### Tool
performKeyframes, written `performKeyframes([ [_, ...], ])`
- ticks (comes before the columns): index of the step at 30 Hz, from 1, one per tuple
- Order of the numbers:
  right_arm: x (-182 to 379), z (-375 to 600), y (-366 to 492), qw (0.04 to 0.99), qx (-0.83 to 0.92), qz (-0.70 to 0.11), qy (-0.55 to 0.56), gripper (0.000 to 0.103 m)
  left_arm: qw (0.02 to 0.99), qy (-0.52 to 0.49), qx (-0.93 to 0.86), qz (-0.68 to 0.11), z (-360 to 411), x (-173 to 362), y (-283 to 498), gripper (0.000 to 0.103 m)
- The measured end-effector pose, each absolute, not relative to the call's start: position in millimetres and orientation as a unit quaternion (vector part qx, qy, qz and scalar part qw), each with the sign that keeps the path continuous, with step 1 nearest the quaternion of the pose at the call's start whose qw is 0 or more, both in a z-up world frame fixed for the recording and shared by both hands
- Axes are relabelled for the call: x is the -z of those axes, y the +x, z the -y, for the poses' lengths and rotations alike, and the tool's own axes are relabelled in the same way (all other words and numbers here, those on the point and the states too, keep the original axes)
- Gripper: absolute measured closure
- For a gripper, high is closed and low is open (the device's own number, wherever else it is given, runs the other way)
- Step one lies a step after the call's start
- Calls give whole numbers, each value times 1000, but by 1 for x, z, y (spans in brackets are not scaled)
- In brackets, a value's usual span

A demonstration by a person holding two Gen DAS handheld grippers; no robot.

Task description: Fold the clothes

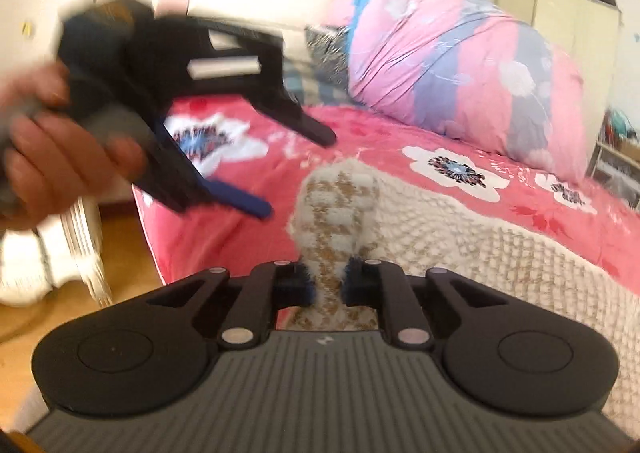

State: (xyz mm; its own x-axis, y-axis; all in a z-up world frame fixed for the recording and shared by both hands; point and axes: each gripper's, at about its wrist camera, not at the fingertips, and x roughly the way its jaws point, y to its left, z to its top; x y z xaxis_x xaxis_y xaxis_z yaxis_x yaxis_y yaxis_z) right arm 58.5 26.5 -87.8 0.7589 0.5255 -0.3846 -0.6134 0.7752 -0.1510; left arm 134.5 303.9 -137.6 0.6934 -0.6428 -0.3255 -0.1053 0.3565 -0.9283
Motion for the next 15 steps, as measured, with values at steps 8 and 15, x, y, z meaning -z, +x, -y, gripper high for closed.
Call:
performKeyframes([
  [8,82,-22,49,931,-305,-152,-132,94,710,-544,208,-397,-285,146,218,14],
  [15,79,-16,52,933,-306,-147,-121,94,694,-574,222,-375,-291,150,227,12],
])
